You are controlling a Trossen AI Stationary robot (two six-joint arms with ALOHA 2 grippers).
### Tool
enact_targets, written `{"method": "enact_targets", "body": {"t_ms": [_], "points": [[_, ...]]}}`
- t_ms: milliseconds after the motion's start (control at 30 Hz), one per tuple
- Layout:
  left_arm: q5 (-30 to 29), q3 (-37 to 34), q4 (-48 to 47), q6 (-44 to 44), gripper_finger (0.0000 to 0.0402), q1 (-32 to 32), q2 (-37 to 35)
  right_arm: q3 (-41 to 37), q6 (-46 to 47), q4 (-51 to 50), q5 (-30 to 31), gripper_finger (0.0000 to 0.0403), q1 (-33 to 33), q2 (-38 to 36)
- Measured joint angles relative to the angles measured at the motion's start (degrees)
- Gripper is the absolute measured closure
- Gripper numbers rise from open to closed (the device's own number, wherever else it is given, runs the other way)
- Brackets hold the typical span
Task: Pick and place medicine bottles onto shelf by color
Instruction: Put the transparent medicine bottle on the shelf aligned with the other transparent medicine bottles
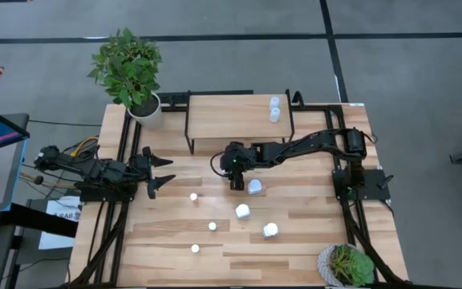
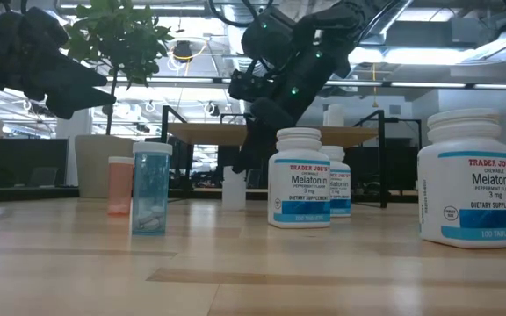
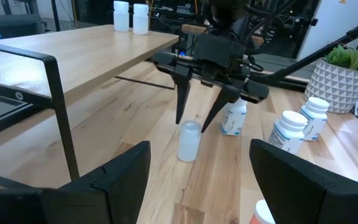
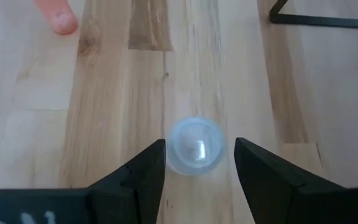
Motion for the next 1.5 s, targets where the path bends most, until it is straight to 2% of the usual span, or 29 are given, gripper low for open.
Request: {"method": "enact_targets", "body": {"t_ms": [200,467,1300,1500], "points": [[0.0,0.0,0.0,0.0,0.0137,0.0,0.0,0.0,-2.2,0.5,-1.7,0.0191,-0.1,0.1],[0.0,0.0,0.0,0.0,0.0137,0.0,0.0,0.1,-2.2,2.3,-1.7,0.0191,-0.3,3.9],[0.0,0.0,0.0,0.0,0.0137,0.0,0.0,0.6,0.7,8.2,-1.4,0.0191,-0.3,3.7],[0.0,0.0,0.0,0.0,0.0137,0.0,0.0,0.6,0.7,8.3,-4.1,0.0191,-0.2,3.7]]}}
